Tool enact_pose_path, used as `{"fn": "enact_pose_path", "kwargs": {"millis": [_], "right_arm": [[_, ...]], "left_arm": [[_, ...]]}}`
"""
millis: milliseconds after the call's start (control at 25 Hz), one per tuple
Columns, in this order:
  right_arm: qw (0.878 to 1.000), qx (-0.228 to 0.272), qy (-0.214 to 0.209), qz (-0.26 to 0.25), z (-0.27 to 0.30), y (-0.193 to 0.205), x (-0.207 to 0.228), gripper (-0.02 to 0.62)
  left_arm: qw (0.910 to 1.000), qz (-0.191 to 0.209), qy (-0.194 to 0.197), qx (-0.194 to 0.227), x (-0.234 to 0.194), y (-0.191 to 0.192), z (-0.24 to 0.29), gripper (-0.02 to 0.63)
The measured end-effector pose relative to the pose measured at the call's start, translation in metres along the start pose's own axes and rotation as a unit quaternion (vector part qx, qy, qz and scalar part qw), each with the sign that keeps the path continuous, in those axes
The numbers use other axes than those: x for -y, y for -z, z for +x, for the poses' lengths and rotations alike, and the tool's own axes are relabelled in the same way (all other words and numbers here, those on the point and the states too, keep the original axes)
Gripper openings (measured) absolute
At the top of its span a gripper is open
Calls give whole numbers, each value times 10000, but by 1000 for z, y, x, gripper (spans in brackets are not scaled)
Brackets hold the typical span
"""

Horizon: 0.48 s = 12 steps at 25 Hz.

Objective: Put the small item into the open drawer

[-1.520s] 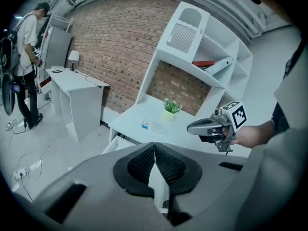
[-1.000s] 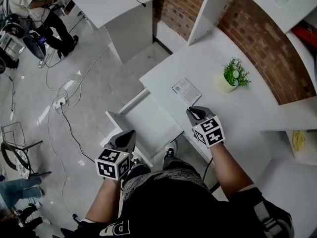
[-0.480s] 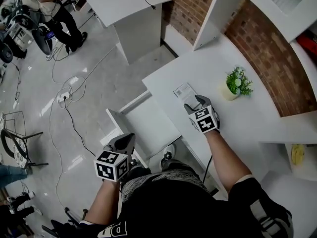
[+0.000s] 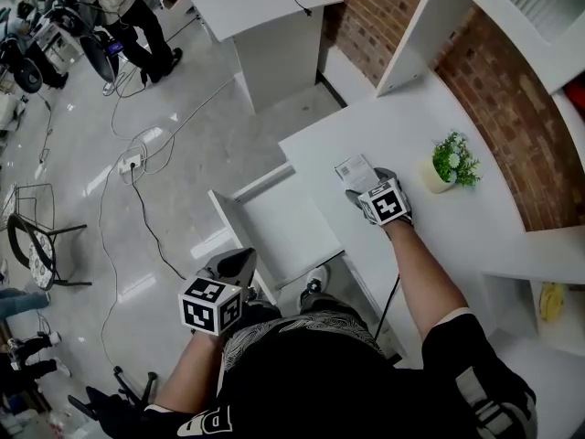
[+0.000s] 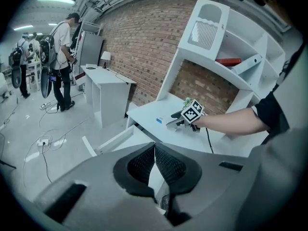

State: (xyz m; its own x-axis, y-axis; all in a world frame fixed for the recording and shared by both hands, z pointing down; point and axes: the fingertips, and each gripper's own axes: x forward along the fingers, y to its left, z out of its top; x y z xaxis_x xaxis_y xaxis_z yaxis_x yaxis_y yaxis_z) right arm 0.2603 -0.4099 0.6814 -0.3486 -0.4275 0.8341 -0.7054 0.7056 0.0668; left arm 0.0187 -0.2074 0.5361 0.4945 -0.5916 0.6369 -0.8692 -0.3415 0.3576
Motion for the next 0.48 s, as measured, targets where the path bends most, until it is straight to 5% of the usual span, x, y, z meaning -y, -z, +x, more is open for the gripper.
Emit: {"fn": "enact_pose_path", "kwargs": {"millis": [480], "right_arm": [[9981,-526,-286,163,21,10,7,419]], "left_arm": [[10000,70,-59,18,-11,7,-15,17]]}}
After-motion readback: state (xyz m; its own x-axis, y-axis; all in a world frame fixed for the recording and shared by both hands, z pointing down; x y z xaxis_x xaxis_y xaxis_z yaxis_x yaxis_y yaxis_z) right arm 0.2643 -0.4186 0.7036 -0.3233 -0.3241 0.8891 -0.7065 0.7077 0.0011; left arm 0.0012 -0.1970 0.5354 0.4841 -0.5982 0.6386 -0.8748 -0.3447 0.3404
